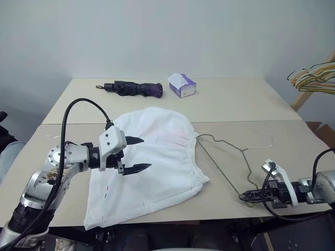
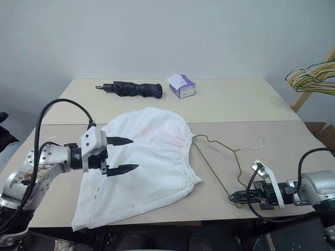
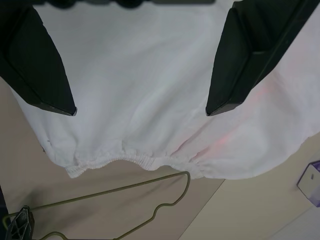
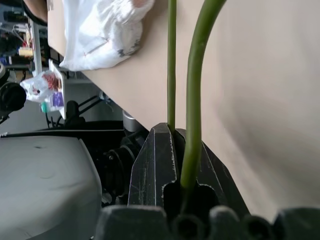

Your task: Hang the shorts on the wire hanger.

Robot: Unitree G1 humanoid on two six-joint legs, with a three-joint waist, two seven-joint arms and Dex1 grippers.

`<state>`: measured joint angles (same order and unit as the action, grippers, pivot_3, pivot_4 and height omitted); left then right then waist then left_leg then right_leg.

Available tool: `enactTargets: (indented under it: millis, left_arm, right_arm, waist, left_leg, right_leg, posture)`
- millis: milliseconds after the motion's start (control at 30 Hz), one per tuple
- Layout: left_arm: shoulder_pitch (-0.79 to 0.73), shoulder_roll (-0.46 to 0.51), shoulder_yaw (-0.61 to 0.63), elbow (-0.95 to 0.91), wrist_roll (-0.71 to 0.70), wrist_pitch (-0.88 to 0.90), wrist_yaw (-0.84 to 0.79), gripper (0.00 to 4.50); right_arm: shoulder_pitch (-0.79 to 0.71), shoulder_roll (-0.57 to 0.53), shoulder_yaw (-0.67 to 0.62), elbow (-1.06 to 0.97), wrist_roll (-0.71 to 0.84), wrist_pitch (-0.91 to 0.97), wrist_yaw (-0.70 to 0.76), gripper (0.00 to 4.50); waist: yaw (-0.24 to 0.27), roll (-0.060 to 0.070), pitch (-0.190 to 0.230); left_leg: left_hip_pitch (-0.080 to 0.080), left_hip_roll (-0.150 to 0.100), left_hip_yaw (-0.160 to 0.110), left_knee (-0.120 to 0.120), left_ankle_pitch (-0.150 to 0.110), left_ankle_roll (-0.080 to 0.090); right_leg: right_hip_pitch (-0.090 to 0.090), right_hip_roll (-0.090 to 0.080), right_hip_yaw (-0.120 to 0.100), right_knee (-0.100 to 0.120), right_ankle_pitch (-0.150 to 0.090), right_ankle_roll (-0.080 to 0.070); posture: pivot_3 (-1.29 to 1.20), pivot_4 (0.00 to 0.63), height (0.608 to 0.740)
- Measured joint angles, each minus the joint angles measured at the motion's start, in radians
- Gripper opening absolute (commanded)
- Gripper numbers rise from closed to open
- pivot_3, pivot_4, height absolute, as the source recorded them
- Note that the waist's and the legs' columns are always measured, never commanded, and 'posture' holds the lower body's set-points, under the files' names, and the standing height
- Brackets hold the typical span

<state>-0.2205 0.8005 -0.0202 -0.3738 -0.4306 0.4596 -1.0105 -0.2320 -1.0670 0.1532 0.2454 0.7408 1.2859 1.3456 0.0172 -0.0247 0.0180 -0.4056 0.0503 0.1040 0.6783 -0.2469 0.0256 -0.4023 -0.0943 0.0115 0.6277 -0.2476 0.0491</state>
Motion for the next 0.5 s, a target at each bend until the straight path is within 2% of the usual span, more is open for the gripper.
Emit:
enactTargets:
  millis: [300, 500]
  left_arm:
    - [0.000, -0.016, -0.005, 0.000, 0.007, -0.001, 0.004, 4.47]
    - [0.000, -0.018, -0.005, 0.000, 0.018, 0.000, 0.016, 4.47]
  right_arm:
    - [0.009, -0.001, 0.000, 0.003, -0.018, -0.013, 0.034, 0.00]
    - [-0.040, 0.020, 0.040, -0.001, -0.032, -0.013, 0.052, 0.00]
  waist:
    - [-0.003, 0.000, 0.000]
    - [-0.002, 0.000, 0.000]
  left_leg:
    - [0.001, 0.000, 0.000, 0.000, 0.000, 0.000]
    - [0.001, 0.000, 0.000, 0.000, 0.000, 0.000]
  right_leg:
    - [0.000, 0.000, 0.000, 0.000, 0.000, 0.000]
    - [0.000, 0.000, 0.000, 0.001, 0.000, 0.000]
  posture:
    - [0.06, 0.000, 0.740]
    - [0.07, 0.000, 0.740]
